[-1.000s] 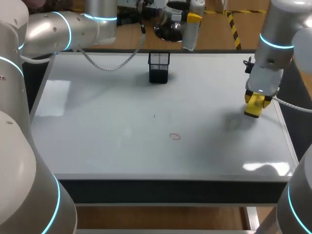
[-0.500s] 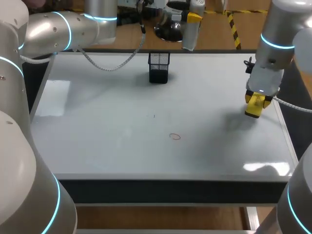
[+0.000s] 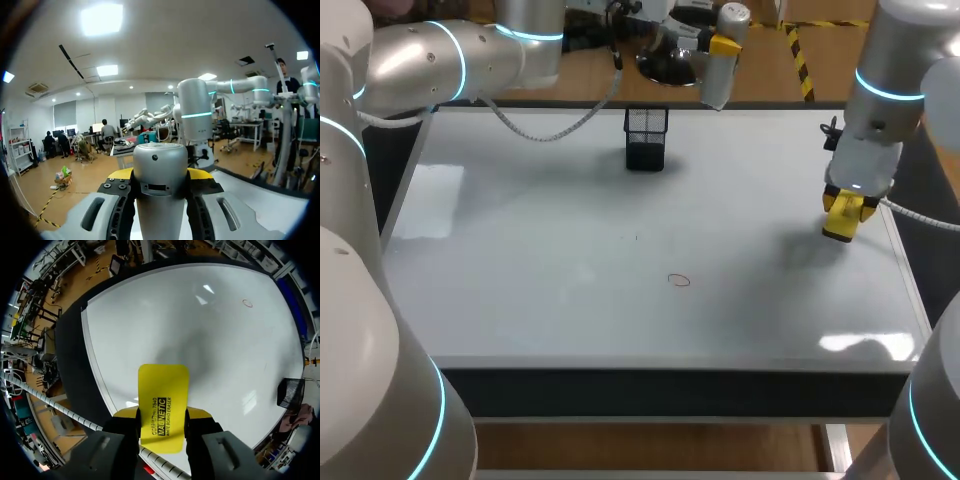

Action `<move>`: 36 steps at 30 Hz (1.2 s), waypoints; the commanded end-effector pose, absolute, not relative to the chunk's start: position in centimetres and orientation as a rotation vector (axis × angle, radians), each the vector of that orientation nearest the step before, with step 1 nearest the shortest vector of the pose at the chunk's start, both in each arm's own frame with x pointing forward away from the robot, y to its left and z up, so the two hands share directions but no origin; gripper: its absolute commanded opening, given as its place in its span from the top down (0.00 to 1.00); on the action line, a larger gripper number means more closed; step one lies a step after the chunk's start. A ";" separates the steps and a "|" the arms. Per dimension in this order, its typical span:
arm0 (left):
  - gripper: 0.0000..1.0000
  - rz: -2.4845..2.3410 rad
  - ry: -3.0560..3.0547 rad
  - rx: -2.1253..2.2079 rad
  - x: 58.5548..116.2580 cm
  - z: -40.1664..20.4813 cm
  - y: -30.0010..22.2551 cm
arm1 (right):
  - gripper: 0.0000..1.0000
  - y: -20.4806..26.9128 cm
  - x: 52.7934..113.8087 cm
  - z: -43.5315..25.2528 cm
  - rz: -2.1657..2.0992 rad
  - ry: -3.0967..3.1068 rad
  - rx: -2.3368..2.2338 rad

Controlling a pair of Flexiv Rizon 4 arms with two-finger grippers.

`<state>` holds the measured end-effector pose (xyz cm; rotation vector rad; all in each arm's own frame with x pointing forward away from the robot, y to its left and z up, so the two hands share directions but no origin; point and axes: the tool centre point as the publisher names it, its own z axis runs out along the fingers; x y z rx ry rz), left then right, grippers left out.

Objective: Pick up the inspection probe, press it on each red-marked spot on the whiteboard one by one, put down the probe, pick up the eraser, and wipe off all the red marks.

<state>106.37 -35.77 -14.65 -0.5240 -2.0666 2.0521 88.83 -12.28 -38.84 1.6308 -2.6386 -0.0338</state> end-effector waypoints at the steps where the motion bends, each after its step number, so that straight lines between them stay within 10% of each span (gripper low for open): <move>1: 1.00 2.072 -2.117 -0.513 102.4 -13.6 -35.5 | 1.00 -12.3 88.8 -38.8 -0.030 -2.636 1.633; 36: 1.00 2.064 -2.009 -0.505 82.6 -20.8 -32.5 | 1.00 -12.3 88.8 -38.8 -0.030 -2.636 1.633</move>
